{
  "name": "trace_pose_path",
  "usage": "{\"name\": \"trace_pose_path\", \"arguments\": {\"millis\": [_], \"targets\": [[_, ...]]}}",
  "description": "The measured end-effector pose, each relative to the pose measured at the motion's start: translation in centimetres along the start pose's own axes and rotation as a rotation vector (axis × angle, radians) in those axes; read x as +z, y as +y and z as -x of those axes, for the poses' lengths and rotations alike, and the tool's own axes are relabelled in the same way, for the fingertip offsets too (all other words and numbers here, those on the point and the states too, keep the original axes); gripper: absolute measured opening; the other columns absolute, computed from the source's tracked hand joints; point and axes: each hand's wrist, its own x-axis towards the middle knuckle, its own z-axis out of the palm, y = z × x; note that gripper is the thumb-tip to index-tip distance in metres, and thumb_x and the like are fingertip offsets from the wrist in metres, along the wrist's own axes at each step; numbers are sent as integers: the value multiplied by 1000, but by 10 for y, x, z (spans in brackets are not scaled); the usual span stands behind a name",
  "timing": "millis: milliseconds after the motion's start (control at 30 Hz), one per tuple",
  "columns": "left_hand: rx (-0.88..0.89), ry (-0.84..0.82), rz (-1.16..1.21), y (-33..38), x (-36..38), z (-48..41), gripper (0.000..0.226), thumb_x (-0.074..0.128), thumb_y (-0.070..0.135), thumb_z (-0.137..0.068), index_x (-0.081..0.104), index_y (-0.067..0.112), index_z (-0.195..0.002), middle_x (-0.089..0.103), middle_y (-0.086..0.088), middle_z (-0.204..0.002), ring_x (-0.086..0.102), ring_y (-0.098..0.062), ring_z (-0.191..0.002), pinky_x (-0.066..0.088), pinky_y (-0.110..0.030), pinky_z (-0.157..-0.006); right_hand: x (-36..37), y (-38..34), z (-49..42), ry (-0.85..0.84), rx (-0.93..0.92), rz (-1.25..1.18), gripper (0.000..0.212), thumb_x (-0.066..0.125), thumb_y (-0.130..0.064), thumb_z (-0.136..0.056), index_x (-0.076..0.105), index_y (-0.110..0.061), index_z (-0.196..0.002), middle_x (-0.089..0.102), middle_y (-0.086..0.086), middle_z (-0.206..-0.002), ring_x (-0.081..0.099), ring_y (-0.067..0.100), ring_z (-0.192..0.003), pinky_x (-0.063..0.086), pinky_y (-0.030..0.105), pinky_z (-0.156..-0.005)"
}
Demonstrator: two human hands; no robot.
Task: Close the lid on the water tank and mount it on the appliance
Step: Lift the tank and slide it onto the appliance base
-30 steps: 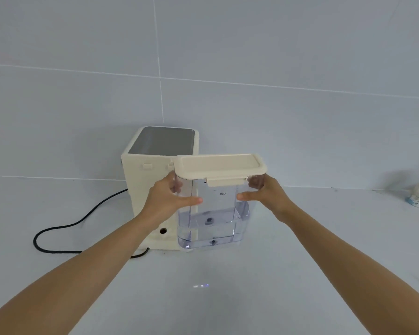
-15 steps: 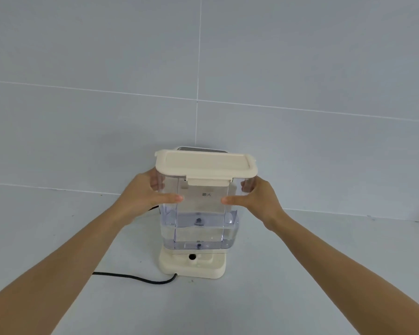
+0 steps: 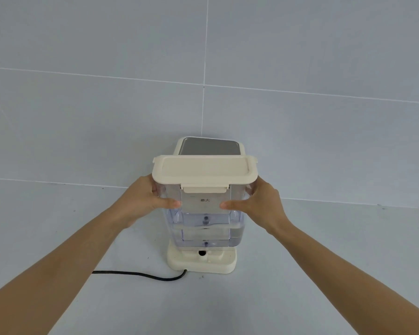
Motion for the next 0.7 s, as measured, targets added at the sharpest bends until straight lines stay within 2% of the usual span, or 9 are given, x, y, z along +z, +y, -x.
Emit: {"name": "trace_pose_path", "arguments": {"millis": [100,167,267,333,467,567,700], "targets": [[0,-10,-21,-3,2,-4,36,79,4,-62,58,20,-87,42,-1,-76,40,-14,-67,34,-19,-62,2,3,0,2,16,-24,76,86,-27,-53,51,-24,-121,57,-13,-98,51,6,-93,39,6,-63],[15,-16,-31,-3,4,-6,36,75,1,-66,56,24,-85,42,4,-71,41,-11,-65,34,-18,-61,2,6,0,5,28,-27,72,86,-26,-53,53,-23,-118,58,-17,-90,53,6,-89,40,2,-57],[28,-40,-10,-6,7,-10,46,74,-1,-67,55,22,-102,51,13,-74,46,-1,-70,37,-15,-65,2,9,-1,11,34,-30,68,86,-24,-54,55,-22,-114,54,-25,-81,53,-1,-81,36,-6,-54],[26,-45,-2,-7,9,-12,51,73,-2,-68,52,22,-107,53,18,-79,47,4,-75,37,-13,-67,2,12,-1,19,35,-35,65,85,-23,-54,54,-23,-111,52,-26,-79,51,-6,-77,36,-7,-55],[29,-38,-20,-10,9,-17,54,73,-3,-67,52,21,-110,54,15,-80,48,-1,-75,38,-16,-69,5,17,-1,27,34,-33,62,85,-25,-55,52,-26,-108,52,-26,-78,51,-8,-75,40,-4,-57],[35,-42,-37,-14,9,-18,61,74,-2,-66,52,21,-118,58,18,-91,51,-4,-86,39,-21,-79,7,22,-1,27,45,-47,59,85,-23,-55,51,-27,-103,52,-25,-75,50,-9,-73,38,-5,-55],[44,-34,-63,-18,11,-18,64,75,0,-65,51,19,-121,58,18,-92,51,-7,-88,38,-24,-80,8,26,0,21,54,-71,57,85,-21,-55,47,-29,-96,49,-25,-72,48,-8,-70,38,-4,-54]]}}
